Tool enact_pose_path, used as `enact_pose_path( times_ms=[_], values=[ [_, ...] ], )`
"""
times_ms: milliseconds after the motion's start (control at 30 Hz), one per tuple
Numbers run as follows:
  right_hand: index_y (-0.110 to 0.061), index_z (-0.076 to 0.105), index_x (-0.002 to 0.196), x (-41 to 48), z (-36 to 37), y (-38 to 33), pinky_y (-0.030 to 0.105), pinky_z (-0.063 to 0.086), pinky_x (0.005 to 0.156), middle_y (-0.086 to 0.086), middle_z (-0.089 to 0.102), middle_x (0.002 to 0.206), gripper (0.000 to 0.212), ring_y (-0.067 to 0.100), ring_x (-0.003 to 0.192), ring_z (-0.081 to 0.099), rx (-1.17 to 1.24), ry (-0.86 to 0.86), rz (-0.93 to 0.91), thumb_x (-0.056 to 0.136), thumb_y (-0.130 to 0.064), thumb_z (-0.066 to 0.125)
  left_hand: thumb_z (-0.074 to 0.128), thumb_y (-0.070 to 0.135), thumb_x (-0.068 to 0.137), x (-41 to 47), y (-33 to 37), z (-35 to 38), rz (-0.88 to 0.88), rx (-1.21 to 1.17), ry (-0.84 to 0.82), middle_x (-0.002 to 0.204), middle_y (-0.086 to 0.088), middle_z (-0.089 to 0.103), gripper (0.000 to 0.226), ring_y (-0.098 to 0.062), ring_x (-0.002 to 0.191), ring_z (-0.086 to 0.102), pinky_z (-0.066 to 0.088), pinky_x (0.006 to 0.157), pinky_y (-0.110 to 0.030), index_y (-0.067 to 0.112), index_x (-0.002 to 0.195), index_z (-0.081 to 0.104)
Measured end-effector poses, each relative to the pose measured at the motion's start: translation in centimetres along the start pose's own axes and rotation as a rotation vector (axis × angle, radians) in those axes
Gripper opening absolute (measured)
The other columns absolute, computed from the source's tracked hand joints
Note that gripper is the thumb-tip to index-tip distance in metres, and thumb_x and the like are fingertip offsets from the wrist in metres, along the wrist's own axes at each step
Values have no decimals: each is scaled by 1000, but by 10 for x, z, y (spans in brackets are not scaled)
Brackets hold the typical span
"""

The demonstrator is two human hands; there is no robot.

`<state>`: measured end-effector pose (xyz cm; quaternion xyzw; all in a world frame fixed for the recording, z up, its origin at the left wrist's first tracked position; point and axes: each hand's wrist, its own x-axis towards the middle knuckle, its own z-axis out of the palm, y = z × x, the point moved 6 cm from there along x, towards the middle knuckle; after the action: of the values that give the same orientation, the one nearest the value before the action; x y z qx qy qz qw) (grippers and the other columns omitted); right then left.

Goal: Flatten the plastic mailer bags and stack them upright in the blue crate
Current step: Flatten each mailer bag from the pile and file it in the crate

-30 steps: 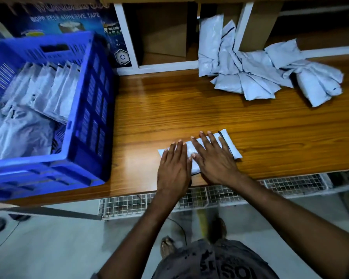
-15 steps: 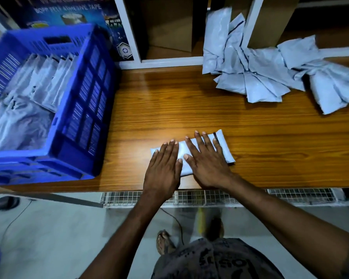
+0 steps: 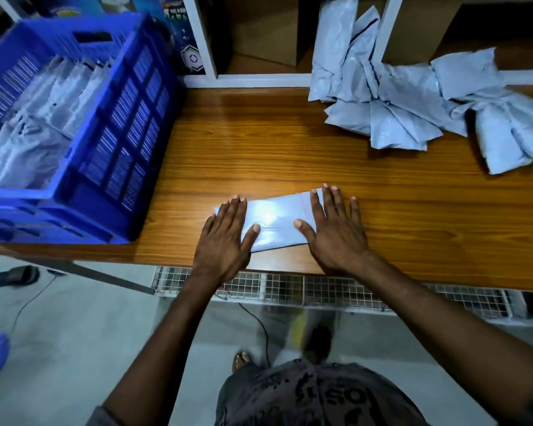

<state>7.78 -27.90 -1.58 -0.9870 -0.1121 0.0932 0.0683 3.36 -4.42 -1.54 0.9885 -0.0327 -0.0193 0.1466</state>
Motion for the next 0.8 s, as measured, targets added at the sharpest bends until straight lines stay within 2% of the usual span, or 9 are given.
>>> enact_pose_path(
  times_ms=[100, 167, 267, 367, 467, 567, 633, 700, 800],
  values=[
    [-26, -11, 161, -9, -12, -11, 48, -11, 124, 3, -21, 168, 81, 19, 153, -25, 21, 54, -147, 99, -72, 13, 14, 69, 102, -12, 1, -6, 130, 21, -5, 172, 6, -11, 78, -10, 157, -11, 0, 125, -33, 25, 165, 0],
    [-29, -10, 161, -25, -9, -20, 47, -4, 126, 0, -19, 168, 83, 15, 154, -21, 11, 6, -303, 97, -76, 13, 14, 78, 97, -24, 1, -6, 206, 35, -44, 171, 8, -9, 86, -9, 157, -12, 0, 127, -33, 26, 165, 1],
    [-32, -15, 160, -53, 3, -23, 44, -3, 126, -2, -22, 167, 94, 14, 154, -19, -52, -67, -351, 89, -87, 14, 27, 80, 95, -44, -4, -2, 297, 60, -65, 171, 9, -4, 93, -11, 158, -7, 4, 128, -34, 24, 166, 5],
    [-32, -6, 162, -75, 4, -26, 44, 8, 126, -1, -11, 170, 91, 18, 157, -7, -85, -14, -329, 95, -74, 38, 57, 40, 103, -61, -7, -4, 380, 10, -18, 171, 2, 10, 75, -20, 158, 10, 25, 126, -45, 18, 164, 19],
    [-30, 31, 158, -98, -9, -32, 45, 28, 119, 1, 22, 168, 69, 23, 152, 25, 22, 62, -310, 96, -23, 59, 68, 3, 94, -76, -5, -24, 433, -140, 48, 165, -1, 34, 65, -25, 150, 38, 41, 117, -45, 18, 154, 46],
    [-25, 63, 137, -118, -46, -39, 34, 52, 86, 1, 52, 147, 53, 20, 121, 53, 256, 257, -243, 90, -1, 63, 66, 8, 97, -86, -8, -58, 417, -317, 211, 140, 4, 62, 42, -22, 118, 65, 58, 91, -41, 25, 136, 65],
    [-25, 68, 129, -120, -75, -38, 23, 45, 70, -2, 64, 131, 36, 14, 104, 58, 406, 368, -138, 94, -14, 68, 67, 24, 101, -84, -11, -79, 283, -545, 286, 106, 8, 70, 29, -14, 91, 69, 58, 74, -35, 30, 129, 66],
    [-27, 70, 125, -112, -98, -34, 26, 47, 75, -3, 70, 124, 34, 16, 104, 64, 534, 432, -52, 92, -29, 75, 68, 35, 100, -76, -15, -93, 153, -700, 349, 73, 6, 61, 27, -12, 66, 59, 49, 60, -34, 33, 126, 64],
    [-26, 69, 126, -89, -108, -33, 30, 52, 90, -3, 70, 126, 42, 17, 115, 65, 592, 416, -41, 86, -35, 80, 60, 34, 104, -57, -21, -97, 109, -788, 398, 71, -5, 57, 21, -12, 63, 51, 48, 59, -44, 32, 125, 61]
  ],
)
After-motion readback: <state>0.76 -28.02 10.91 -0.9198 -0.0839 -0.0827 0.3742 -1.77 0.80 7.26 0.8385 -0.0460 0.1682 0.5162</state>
